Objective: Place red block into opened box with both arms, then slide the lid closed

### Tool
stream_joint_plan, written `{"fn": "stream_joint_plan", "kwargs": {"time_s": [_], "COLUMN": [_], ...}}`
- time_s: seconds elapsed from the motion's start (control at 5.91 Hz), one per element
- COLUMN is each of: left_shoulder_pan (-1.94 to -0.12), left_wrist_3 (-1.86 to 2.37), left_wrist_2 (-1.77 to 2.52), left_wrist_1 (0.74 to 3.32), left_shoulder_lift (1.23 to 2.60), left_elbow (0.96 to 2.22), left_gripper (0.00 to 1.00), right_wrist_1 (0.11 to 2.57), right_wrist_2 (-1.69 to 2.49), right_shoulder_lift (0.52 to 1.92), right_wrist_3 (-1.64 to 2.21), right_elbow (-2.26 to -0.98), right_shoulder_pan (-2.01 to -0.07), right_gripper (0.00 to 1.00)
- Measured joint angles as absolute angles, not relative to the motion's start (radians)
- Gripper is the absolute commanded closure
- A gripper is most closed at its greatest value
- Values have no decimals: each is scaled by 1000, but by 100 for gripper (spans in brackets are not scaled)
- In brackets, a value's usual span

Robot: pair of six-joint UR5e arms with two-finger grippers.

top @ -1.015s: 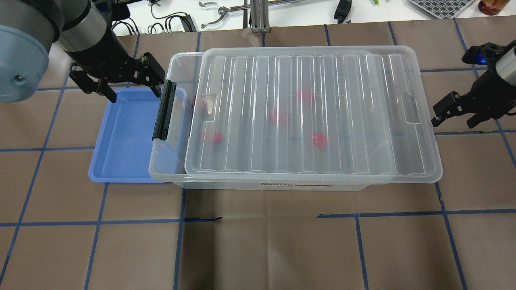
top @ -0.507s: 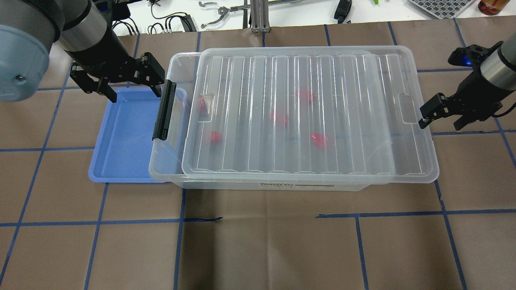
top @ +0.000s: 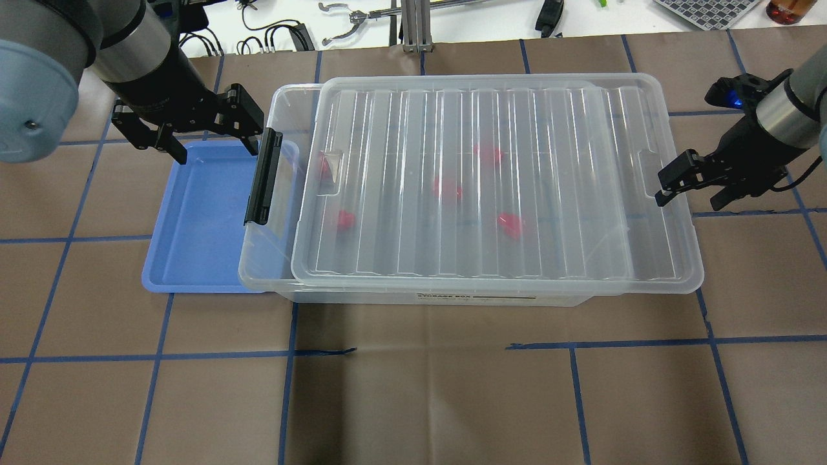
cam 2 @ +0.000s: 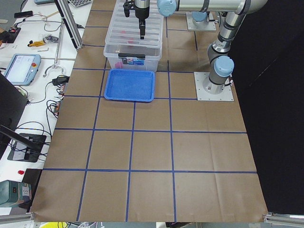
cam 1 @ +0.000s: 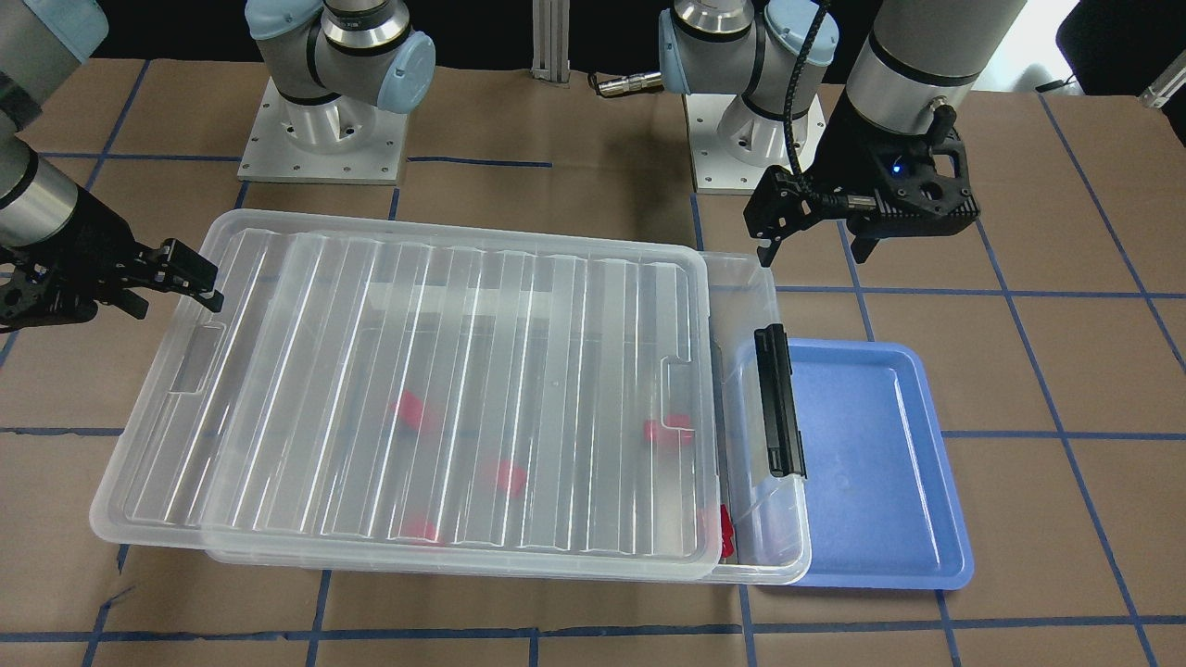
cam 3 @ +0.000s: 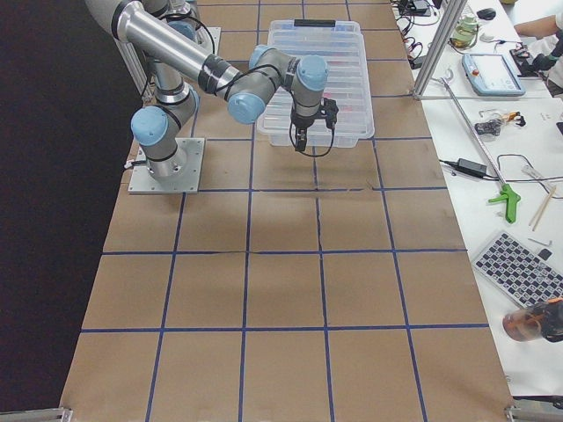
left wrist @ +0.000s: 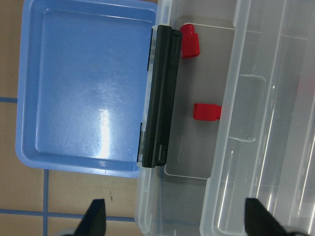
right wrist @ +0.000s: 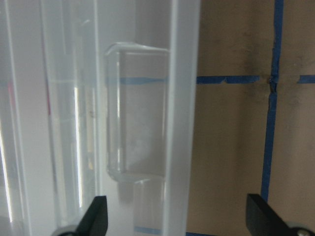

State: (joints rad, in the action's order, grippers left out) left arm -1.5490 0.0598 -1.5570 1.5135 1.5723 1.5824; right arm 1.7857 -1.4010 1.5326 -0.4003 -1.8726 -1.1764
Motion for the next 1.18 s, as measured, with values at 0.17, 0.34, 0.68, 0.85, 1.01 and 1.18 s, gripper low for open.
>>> {"fn": "stream_joint_plan", "kwargs": {"time_s": [0.17, 0.34, 0.68, 0.85, 1.01, 1.18], "left_shoulder_pan": [-1548, -1548, -1548, -1548, -1548, -1547], "left_wrist_3": [60, 59, 58, 58, 58, 57], "left_wrist_2": [-1557, -1557, -1558, -1559, -1558, -1558], "left_wrist_1": [1512, 1511, 1511, 1510, 1509, 1507], "left_shoulder_lift": [1573, 1574, 1574, 1575, 1576, 1576], "left_elbow": [1582, 1582, 1582, 1582, 1582, 1582], "left_gripper": [1, 1, 1, 1, 1, 1], "right_wrist_1": [1786, 1785, 1758, 1750, 1744, 1740], "right_wrist_2": [-1396, -1384, -1337, -1321, -1305, -1288], "right_shoulder_lift": [1533, 1534, 1534, 1534, 1536, 1539], "right_wrist_3": [-396, -395, -392, -388, -380, -368], "right_elbow": [-1874, -1874, -1875, -1876, -1879, -1884], "right_shoulder_pan": [-1193, -1199, -1201, -1206, -1215, -1227], "right_gripper": [0, 0, 0, 0, 0, 0]}}
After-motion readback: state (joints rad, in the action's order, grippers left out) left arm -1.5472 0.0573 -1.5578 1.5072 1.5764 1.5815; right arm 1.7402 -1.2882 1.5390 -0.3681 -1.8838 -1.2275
